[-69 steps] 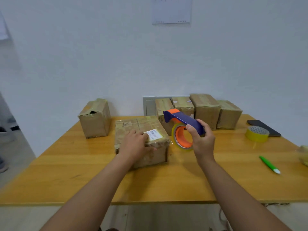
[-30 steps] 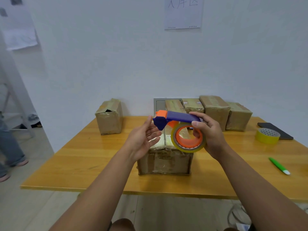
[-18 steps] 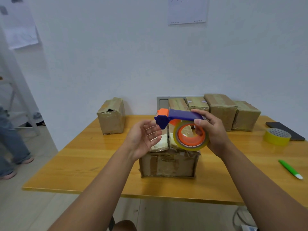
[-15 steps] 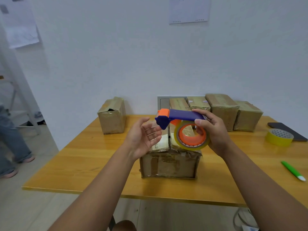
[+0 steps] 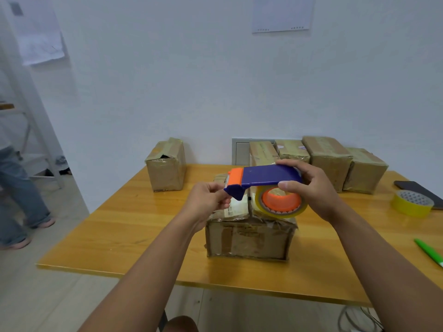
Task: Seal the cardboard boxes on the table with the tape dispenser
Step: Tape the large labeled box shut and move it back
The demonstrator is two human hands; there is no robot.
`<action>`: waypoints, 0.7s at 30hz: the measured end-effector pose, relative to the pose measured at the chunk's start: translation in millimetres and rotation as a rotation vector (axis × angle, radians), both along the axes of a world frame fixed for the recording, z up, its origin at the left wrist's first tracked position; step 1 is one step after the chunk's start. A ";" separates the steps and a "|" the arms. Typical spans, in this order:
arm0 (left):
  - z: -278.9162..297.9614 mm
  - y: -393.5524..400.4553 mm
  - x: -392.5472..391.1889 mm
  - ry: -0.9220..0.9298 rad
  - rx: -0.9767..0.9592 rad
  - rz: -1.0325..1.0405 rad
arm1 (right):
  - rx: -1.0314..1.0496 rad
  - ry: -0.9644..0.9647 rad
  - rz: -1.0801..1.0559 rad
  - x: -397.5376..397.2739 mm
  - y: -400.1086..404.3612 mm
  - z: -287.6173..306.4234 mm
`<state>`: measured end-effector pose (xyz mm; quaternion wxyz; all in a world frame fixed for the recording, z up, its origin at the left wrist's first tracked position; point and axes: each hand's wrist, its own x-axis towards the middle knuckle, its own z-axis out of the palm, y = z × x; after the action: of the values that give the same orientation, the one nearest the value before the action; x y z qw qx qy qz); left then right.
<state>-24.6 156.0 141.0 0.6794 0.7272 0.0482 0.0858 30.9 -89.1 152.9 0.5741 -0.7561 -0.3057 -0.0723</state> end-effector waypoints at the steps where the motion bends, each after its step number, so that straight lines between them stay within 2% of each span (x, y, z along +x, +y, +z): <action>1: -1.3 0.6 0.8 -0.006 0.031 0.021 | -0.009 0.010 0.008 0.0 1.5 -1.1; 9: -16.6 2.5 3.8 0.047 0.040 0.043 | 0.080 0.120 0.003 7.6 12.5 -20.0; 18: -7.4 12.6 2.2 -0.018 0.024 0.007 | -0.103 -0.001 0.014 2.6 9.0 15.6; 21: -9.8 25.0 -4.1 -0.008 0.045 0.083 | -0.128 -0.010 0.018 0.4 -7.6 29.8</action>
<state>-28.7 181.0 131.2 0.6587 0.7394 0.0738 0.1180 31.4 -96.7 182.7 0.5236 -0.7883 -0.3192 -0.0512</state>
